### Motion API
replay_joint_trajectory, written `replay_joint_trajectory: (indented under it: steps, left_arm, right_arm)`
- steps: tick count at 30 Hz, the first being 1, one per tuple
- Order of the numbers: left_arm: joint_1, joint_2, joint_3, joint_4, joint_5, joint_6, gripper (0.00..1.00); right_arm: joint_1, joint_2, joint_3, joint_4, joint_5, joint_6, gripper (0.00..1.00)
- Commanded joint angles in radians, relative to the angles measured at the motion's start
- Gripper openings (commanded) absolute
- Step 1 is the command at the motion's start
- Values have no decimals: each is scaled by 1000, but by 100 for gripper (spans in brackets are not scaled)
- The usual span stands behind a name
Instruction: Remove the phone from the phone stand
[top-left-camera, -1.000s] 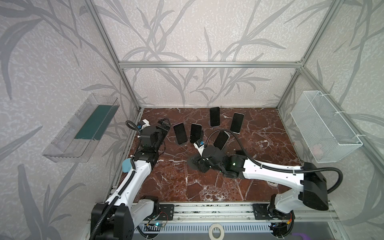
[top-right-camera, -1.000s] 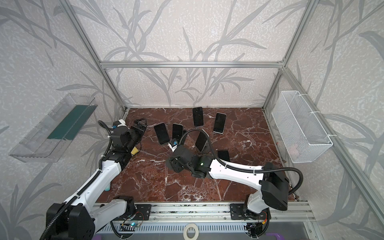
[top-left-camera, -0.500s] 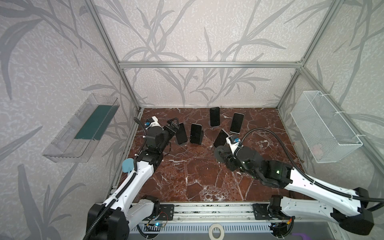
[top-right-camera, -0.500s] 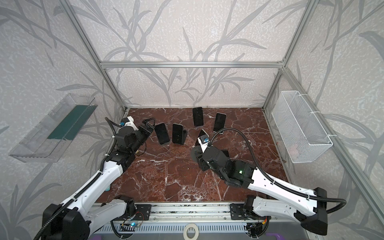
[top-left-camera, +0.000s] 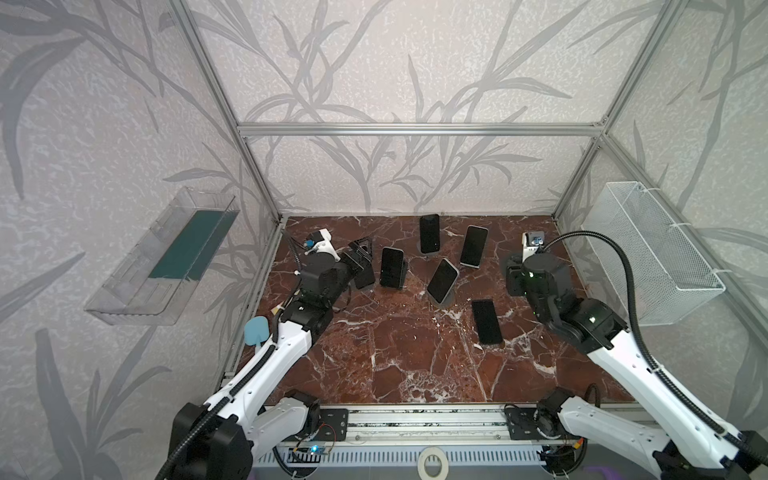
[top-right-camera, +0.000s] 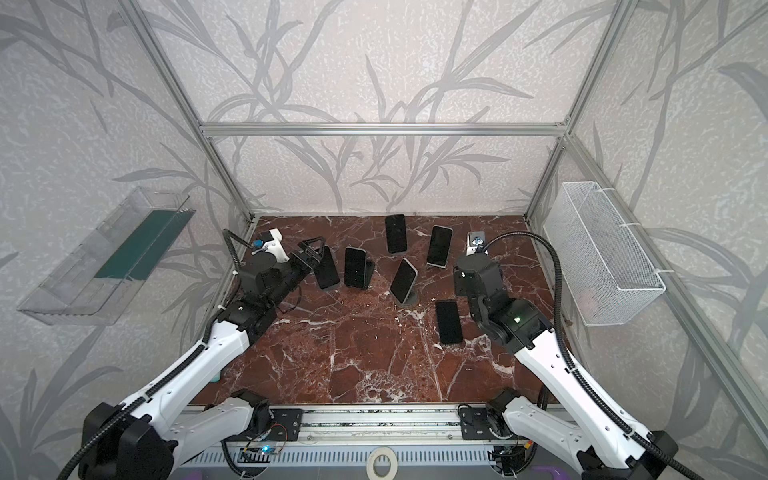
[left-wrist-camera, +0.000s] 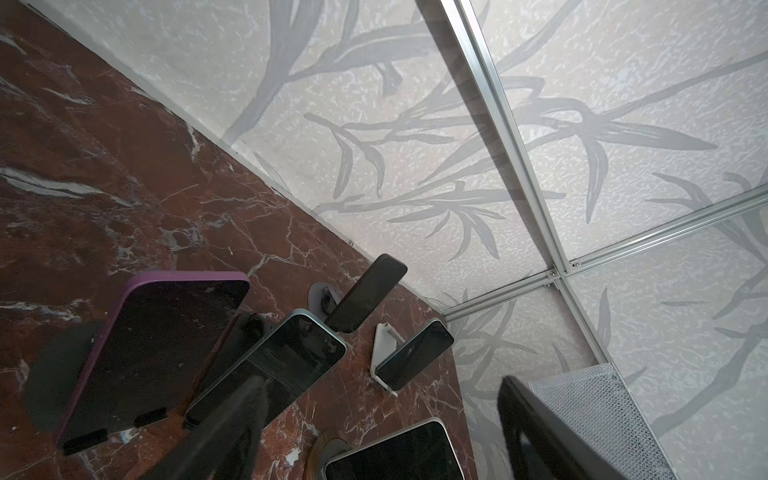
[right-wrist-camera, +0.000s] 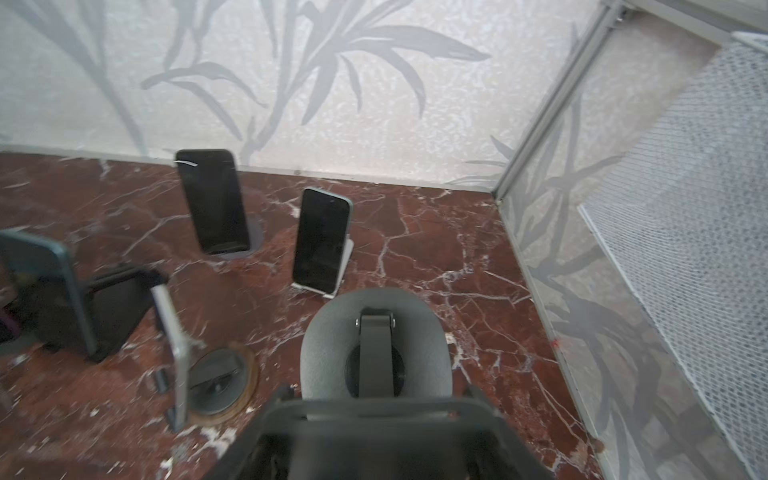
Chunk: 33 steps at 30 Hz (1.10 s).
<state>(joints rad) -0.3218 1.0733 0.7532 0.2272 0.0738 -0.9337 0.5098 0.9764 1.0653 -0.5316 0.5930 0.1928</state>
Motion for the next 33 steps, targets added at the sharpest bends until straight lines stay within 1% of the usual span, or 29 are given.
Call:
replay_joint_trajectory:
  steps: [1,3,7,13,16,22,25,30,33]
  left_arm:
    - [-5,20,30,11,9,21,87]
    - [-5,29,32,10,15,22,87]
    - [-5,46,35,10,24,20,87]
    - [-5,68,40,10,55,-12,87]
    - [-5,89,28,53,96,-66,87]
    - [-5,125,35,53,125,-87,87]
    - [-5,136,35,67,144,-103,87]
    - [-5,154,34,70,152,-111,87]
    - [-5,161,36,69,152,-108,87]
  right_arm:
    - [-128,84,-8,155,-101,-7,48]
    - [-206,161,6,213,-164,9,48]
    - [-340,332,40,331,-247,29,47]
    - [-460,618,179,404,-314,45,45]
    - [-492,765,266,416,-327,36,46]
    - [-524,1001,457,380,-368,-11,47]
    - [-527,1091,546,355,-421,-30,47]
    - [-527,1227,703,237,-420,-32,47]
    - [-527,1273,754,192,-433,-26,54]
